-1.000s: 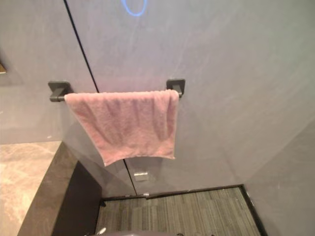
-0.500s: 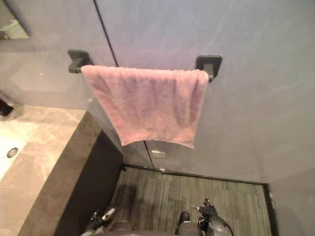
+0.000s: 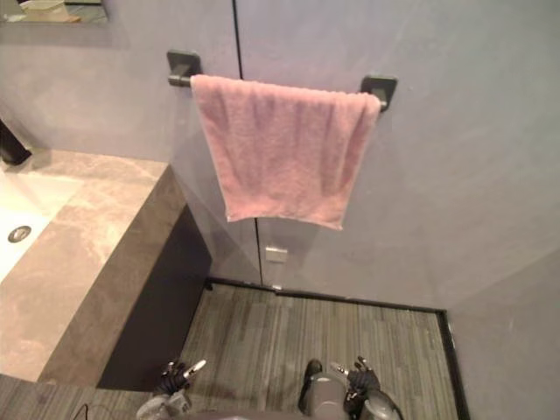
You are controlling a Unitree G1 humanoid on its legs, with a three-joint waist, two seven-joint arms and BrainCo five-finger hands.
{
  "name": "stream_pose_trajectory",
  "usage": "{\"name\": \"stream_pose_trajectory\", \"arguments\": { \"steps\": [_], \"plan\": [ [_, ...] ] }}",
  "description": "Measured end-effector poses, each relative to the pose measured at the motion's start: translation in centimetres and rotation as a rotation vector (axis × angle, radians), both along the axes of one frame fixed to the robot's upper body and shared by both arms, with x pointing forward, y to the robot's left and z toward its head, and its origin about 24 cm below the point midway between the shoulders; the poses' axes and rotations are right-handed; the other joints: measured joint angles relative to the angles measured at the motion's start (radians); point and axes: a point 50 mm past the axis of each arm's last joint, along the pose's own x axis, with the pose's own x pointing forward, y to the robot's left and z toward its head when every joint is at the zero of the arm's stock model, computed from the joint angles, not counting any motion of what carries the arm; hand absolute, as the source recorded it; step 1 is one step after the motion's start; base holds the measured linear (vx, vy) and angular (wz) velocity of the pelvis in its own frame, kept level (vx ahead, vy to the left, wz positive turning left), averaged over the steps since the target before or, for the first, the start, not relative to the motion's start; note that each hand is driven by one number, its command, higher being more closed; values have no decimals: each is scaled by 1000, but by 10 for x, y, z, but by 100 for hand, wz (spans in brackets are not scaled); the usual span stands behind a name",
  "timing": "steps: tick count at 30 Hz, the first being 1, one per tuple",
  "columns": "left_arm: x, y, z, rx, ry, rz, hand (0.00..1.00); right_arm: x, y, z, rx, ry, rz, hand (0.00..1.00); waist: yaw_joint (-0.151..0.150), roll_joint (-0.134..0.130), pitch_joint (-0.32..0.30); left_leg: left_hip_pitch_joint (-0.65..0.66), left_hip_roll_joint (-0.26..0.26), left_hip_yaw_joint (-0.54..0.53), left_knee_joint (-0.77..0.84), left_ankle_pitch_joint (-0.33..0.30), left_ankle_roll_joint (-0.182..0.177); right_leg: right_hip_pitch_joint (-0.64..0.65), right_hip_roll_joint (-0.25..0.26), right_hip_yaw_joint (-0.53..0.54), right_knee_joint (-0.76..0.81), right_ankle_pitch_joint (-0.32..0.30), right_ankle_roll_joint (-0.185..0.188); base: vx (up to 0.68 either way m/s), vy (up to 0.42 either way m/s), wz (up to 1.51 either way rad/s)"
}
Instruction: Organize washtable
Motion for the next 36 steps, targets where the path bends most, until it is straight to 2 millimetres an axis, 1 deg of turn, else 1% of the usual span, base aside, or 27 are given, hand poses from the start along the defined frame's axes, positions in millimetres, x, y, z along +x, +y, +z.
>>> {"name": "stream_pose_trajectory", "arguments": {
  "steps": [1, 3, 4, 5, 6, 7, 9, 11, 12, 13, 14, 15, 16, 18, 20, 21, 23, 24, 25, 26, 27, 28, 29, 30, 31, 34, 36],
  "plan": [
    [-1, 0, 0, 0, 2, 1, 0, -1, 0, 0, 0, 0, -3, 0, 1, 0, -1, -13, 2, -16, 12, 0, 0, 2, -4, 24, 66, -28, 14, -122, -96, 33],
    [-5, 2, 0, 4, 7, 6, 0, -4, 1, -1, 8, 11, -14, 0, 11, -13, -11, -80, 2, -80, 64, 6, -9, 31, -14, 161, 210, -112, 84, -83, -184, 61],
    [-6, 3, 0, 7, 8, 10, 0, -6, 2, -2, 14, 15, -24, 0, 12, -18, -14, -96, -2, -105, 72, 12, -14, 46, -13, 191, 212, -139, 100, -79, -304, 107],
    [-7, 6, 0, 16, 9, 18, 0, -10, 4, -3, 24, 21, -40, 0, 14, -43, -28, -128, -16, -164, 86, 28, -21, 68, -3, 231, 197, -193, 115, -95, -335, 128],
    [-9, 4, -1, 9, 18, 28, 0, -14, 2, -4, 23, 33, -54, 0, 19, -26, -34, -153, -15, -216, 77, 50, -33, 99, 32, 247, 145, -215, 117, -116, -370, 122],
    [-12, -1, -2, -3, 22, 33, 0, -17, -1, -4, 15, 42, -55, 0, 36, -7, -45, -164, -11, -238, 64, 67, -25, 121, 50, 257, 103, -224, 111, -111, -238, 79],
    [-13, -5, -3, -11, 22, 29, 0, -14, -2, -5, 8, 47, -31, 0, 71, 1, -56, -199, -15, -256, 26, 143, -10, 135, 71, 274, 28, -254, 82, -144, -206, 58],
    [-11, -4, -1, 1, 12, 13, 0, 1, 4, -2, 1, 20, 40, 0, 72, 3, -57, -275, -14, -314, -39, 255, -16, 101, 83, 232, -21, -264, 63, -228, -248, 98],
    [-11, -4, -1, 4, 7, 8, 0, 2, 5, -1, 0, 16, 46, 0, 72, 3, -57, -296, -13, -330, -54, 281, -19, 96, 84, 213, -33, -270, 50, -254, -220, 114],
    [-8, -3, 1, 9, -6, 1, 0, 5, 7, -1, -3, 12, 67, 0, 74, 3, -53, -334, -12, -362, -79, 327, -27, 83, 87, 170, -36, -287, 14, -285, -227, 138],
    [-8, -3, 2, 13, -11, 3, 0, 9, 5, 1, -23, 9, 78, 0, 67, -3, -42, -353, -12, -388, -150, 419, -55, 73, 74, 92, -31, -283, -22, -373, -215, 171],
    [-7, 2, 3, 26, -17, 9, 0, 9, 6, 1, -30, 15, 76, 0, 59, -13, -35, -354, -8, -351, -170, 444, -55, 72, 56, 36, -41, -276, -38, -317, -137, 142],
    [-7, 4, 3, 31, -20, 16, 0, 8, 6, 0, -32, 17, 73, 0, 61, -17, -32, -362, -4, -314, -134, 430, -46, 74, 51, 16, -45, -270, -47, -285, -72, 145],
    [-6, 11, 6, 47, -32, 39, 0, 5, 8, -1, -37, 26, 72, 0, 62, -40, -23, -404, 33, -122, 161, 251, 47, 104, 3, -115, -82, -233, -62, -231, -26, 152],
    [-6, 12, 6, 48, -31, 42, 0, -3, 7, -3, -35, 49, 59, 0, 64, -45, -29, -389, 73, -83, 322, 176, 76, 137, -29, -198, -119, -195, -48, -223, 140, 145],
    [-9, 12, 5, 48, -23, 43, 0, -12, 2, -6, -33, 72, 19, 0, 63, -45, -29, -345, 108, -85, 403, 150, 76, 169, -53, -254, -151, -164, -29, -216, 252, 143],
    [-11, 12, 3, 45, -12, 43, 0, -18, -1, -7, -29, 91, -15, 0, 63, -43, -32, -298, 131, -90, 424, 147, 74, 189, -77, -294, -176, -136, -7, -164, 330, 110],
    [-14, 11, 2, 42, 2, 42, 0, -25, -7, -9, -32, 110, -49, 0, 60, -37, -42, -269, 149, -95, 401, 143, 61, 198, -109, -339, -200, -105, 18, -162, 426, 109],
    [-14, 9, 1, 35, 7, 39, 0, -26, -11, -8, -41, 115, -54, 0, 57, -22, -51, -278, 139, -94, 372, 133, 40, 195, -117, -360, -210, -90, 29, -192, 480, 135],
    [-14, 11, 1, 44, 10, 29, 0, -28, -10, -10, -26, 131, -68, 0, 50, -27, -52, -288, 78, -85, 302, 125, 43, 189, -119, -359, -253, -76, 53, -119, 272, 150],
    [-16, 15, 1, 59, 21, 14, 0, -32, -9, -12, -15, 151, -68, 0, 31, -45, -66, -270, 18, -122, 157, 129, 47, 201, -110, -358, -322, -69, 48, -100, 190, 168],
    [-14, 16, 1, 64, 23, -5, 0, -35, -10, -13, -15, 160, -77, 0, 22, -54, -73, -248, -4, -141, 77, 132, 45, 216, -120, -366, -364, -45, 39, -91, 207, 179],
    [-11, 18, 2, 75, 20, -29, 0, -43, -12, -14, -14, 178, -102, 0, 10, -58, -74, -229, -33, -131, -12, 125, 40, 236, -134, -405, -402, 26, 39, -73, 208, 146],
    [-14, 18, 1, 76, 39, -52, 0, -44, -6, -16, 6, 192, -111, 0, 20, -65, -72, -228, -75, -132, -48, 157, 44, 257, -159, -447, -421, 62, 61, -43, 282, 114],
    [-18, 23, 0, 83, 56, -37, 0, -42, -3, -17, 15, 188, -108, 0, 27, -69, -77, -219, -107, -143, -65, 168, 51, 267, -179, -453, -436, 91, 64, -1, 232, 58],
    [-20, 26, 0, 106, 81, -105, 0, -39, -4, -16, 15, 180, -110, 0, 32, -65, -89, -243, -161, -188, -52, 167, 52, 294, -229, -478, -436, 124, 65, -2, 213, 49],
    [-17, 21, -1, 111, 83, -153, 0, -38, -7, -15, 9, 169, -125, 0, 26, -50, -91, -274, -201, -226, -38, 149, 79, 293, -269, -502, -414, 129, 72, -45, 152, 65]
  ]
}}
